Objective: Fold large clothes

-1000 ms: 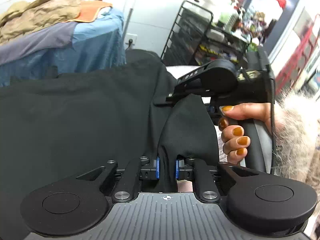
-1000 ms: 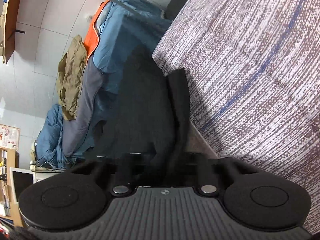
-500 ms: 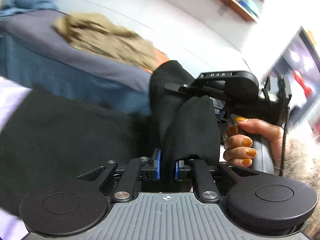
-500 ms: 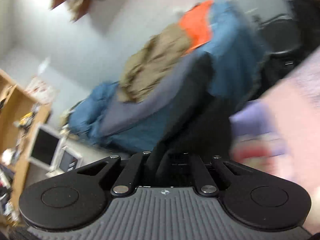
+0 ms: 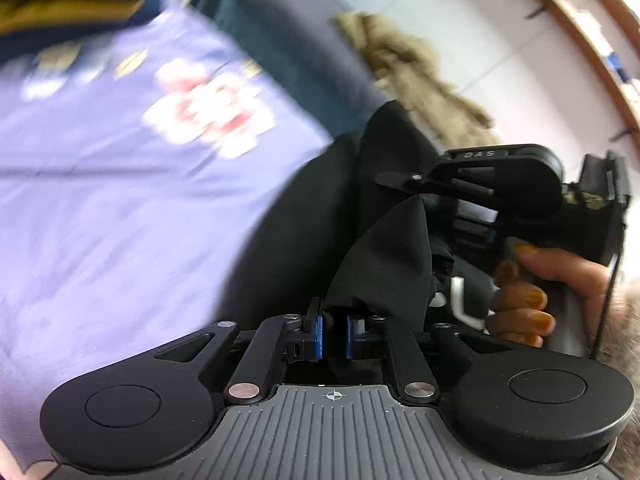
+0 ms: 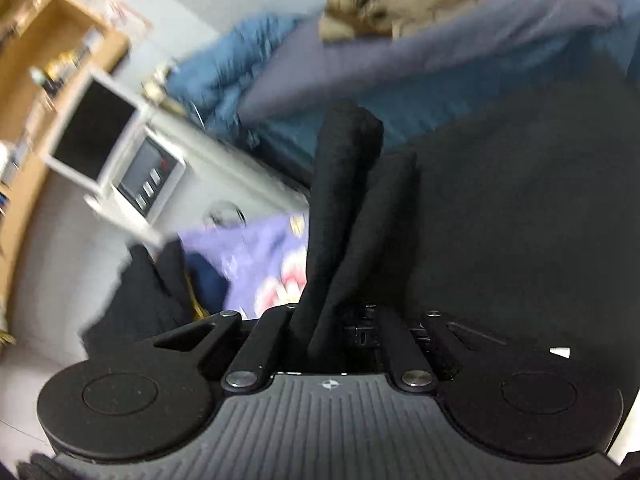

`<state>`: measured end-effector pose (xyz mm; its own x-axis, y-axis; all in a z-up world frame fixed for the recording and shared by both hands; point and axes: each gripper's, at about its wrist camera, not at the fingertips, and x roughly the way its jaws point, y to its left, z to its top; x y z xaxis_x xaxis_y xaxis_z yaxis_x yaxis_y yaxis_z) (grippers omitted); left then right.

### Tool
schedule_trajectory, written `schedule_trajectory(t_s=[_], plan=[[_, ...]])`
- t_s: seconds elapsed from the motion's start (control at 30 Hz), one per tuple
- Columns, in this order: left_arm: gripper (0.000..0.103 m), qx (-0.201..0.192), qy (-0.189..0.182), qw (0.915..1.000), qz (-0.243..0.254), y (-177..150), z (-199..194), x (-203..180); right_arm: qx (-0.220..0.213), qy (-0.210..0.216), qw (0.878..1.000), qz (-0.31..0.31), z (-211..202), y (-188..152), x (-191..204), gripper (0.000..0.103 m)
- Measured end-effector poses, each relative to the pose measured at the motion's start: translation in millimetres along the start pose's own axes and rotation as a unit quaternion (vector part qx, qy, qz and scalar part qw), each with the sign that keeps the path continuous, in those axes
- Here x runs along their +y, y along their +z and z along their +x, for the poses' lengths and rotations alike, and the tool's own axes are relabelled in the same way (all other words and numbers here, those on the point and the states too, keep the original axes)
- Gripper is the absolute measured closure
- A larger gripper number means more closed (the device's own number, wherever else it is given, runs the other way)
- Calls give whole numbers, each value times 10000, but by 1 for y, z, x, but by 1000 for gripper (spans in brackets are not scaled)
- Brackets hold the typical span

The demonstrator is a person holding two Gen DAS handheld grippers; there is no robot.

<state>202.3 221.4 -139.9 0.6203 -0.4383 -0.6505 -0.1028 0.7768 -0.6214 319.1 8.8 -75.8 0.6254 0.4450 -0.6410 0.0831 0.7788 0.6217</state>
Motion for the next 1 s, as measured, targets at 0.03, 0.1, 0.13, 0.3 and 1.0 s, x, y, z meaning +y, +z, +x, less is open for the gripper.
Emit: schedule_trajectory(t_s=[0.03,0.1,0.13,0.3,1.0], plan=[[54,105,45,9999,-44,0,6,9,118,-150,9998,-52,14,-7,3,95],[55,226,98,9996,-124,-2,15,33,294,-501,9981,-204,39,-22,11,94],[55,300,83,9993,-210,-3,20,40,352,-641,9969,-295,48,-30,12,89],[31,426,-233,9975,-521,-5,15,65,545,-949,9920,-627,83,-49,14,45],[0,373,434,9939,948,1,2,-2,-423,-1523,9745,-1595,-100,-101,-27,30]])
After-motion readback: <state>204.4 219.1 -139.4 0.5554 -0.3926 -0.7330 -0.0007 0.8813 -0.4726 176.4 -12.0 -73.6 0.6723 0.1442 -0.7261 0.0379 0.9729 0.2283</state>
